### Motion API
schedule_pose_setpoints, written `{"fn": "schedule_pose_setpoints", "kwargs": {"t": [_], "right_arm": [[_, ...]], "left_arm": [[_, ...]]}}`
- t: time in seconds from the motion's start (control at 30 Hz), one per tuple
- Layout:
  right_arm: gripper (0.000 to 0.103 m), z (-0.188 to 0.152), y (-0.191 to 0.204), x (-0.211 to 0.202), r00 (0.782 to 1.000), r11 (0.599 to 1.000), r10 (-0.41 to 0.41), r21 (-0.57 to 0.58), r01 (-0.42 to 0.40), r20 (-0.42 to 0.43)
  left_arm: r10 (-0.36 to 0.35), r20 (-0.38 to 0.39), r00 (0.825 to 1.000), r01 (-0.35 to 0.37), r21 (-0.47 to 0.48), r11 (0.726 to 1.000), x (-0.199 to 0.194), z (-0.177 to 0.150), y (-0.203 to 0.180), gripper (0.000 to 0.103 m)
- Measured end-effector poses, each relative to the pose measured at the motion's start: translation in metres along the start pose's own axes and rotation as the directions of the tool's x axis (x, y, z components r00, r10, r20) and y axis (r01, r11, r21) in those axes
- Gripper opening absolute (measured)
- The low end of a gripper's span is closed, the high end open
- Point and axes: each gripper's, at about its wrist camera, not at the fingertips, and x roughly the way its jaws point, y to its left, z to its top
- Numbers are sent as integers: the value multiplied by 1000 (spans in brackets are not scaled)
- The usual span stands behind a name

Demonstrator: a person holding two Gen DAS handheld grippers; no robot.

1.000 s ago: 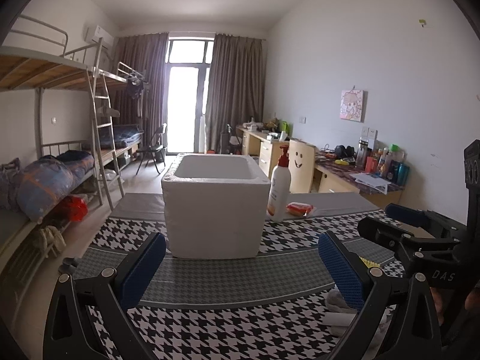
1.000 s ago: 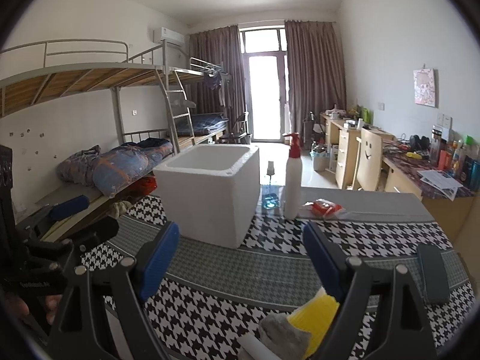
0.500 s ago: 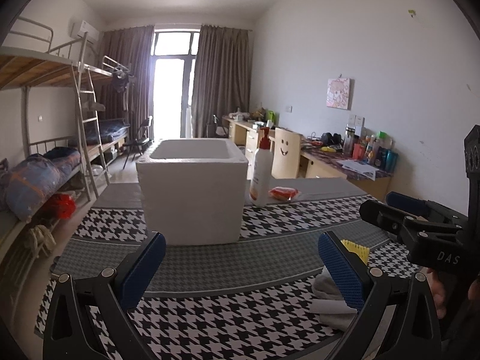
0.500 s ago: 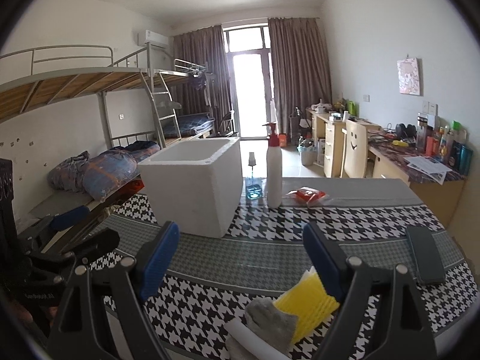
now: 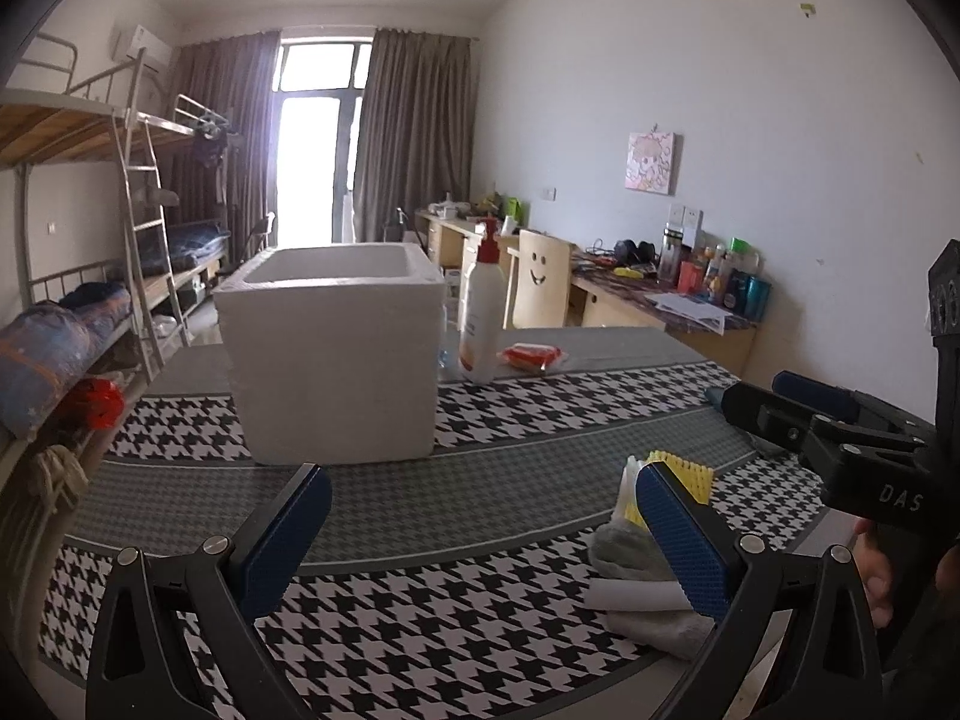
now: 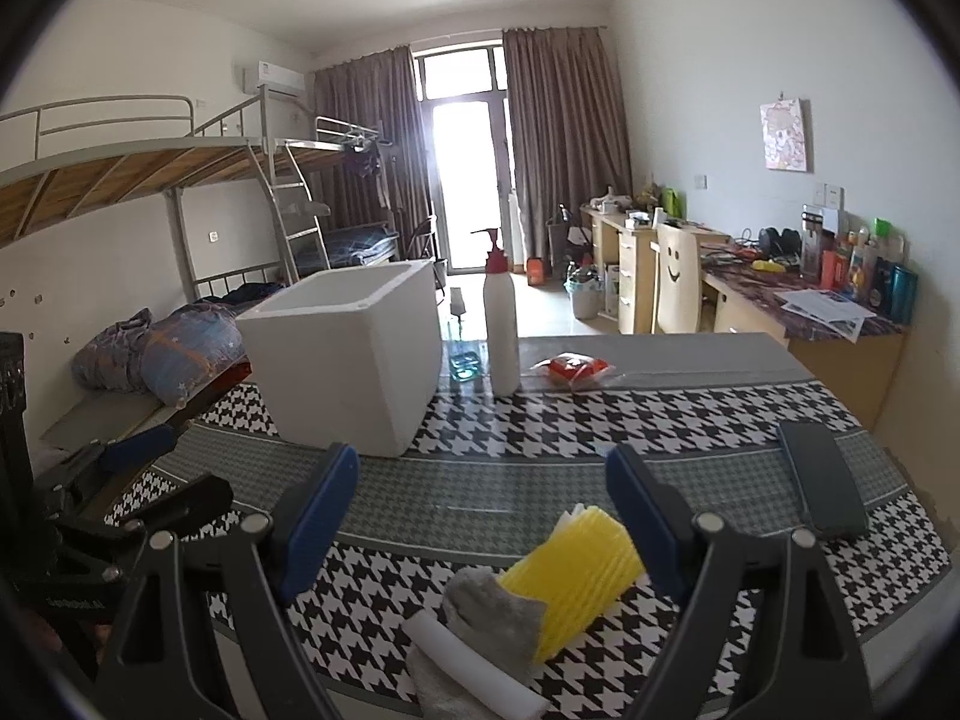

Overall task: Organize soft objects
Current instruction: 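Move both tools toward the yellow mesh sleeve and grey cloth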

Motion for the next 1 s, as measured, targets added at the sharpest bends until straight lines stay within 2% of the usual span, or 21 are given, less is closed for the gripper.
{"fn": "schedule_pose_setpoints", "kwargs": {"t": [0.57,1.0], "right_arm": [[87,-19,-22,-5,998,998,-52,33,53,-40],[87,-27,-42,1,993,993,-97,54,101,-71]], "left_arm": [[-72,-55,996,75,44,996,17,-12,-24,102],[-128,-120,985,138,79,987,41,-17,-46,102]]}}
